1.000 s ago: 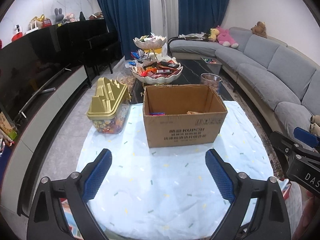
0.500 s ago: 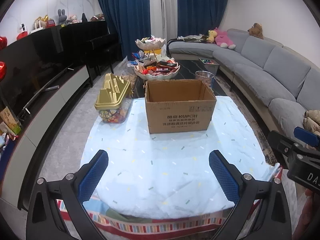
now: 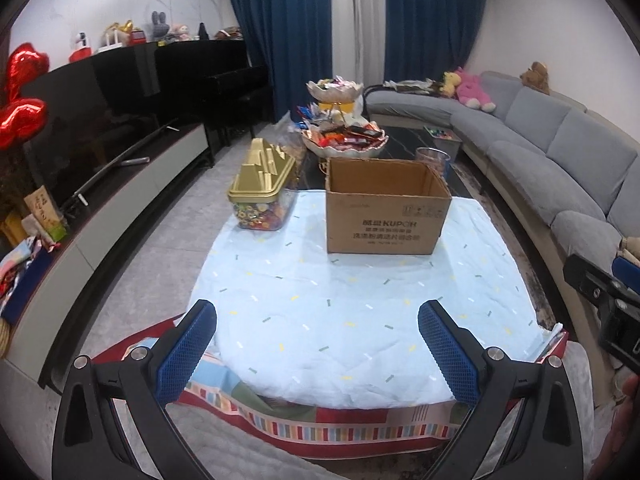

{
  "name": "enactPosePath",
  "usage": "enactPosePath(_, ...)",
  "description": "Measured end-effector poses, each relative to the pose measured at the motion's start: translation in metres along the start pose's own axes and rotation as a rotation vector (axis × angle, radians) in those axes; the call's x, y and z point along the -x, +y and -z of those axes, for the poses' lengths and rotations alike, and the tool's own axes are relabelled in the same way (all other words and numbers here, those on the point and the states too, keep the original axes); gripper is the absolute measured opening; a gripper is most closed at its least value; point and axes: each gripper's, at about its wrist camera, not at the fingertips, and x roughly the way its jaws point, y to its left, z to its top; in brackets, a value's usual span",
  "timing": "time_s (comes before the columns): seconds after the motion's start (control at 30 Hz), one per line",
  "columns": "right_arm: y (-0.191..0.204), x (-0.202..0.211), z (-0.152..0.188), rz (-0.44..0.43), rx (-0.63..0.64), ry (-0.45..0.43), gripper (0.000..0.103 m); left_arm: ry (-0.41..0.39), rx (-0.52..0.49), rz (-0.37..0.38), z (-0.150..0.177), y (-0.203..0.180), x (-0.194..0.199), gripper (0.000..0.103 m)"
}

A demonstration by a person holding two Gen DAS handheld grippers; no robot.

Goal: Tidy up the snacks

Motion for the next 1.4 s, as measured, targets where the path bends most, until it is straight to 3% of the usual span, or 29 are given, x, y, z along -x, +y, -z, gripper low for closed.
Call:
enactPosePath(0.4,-0.003,0.021,0.008,0.014,-0.01,-0.036,0.092,-0.029,0.035,-0.002,0.009,0.01,0.015,0.103)
enactPosePath(1.4,-0.008,0.022,0.009,0.007,-0.028,-0.033,0.092,-0.028,0.023,0.005,0.011,0.006,0.015,0.103)
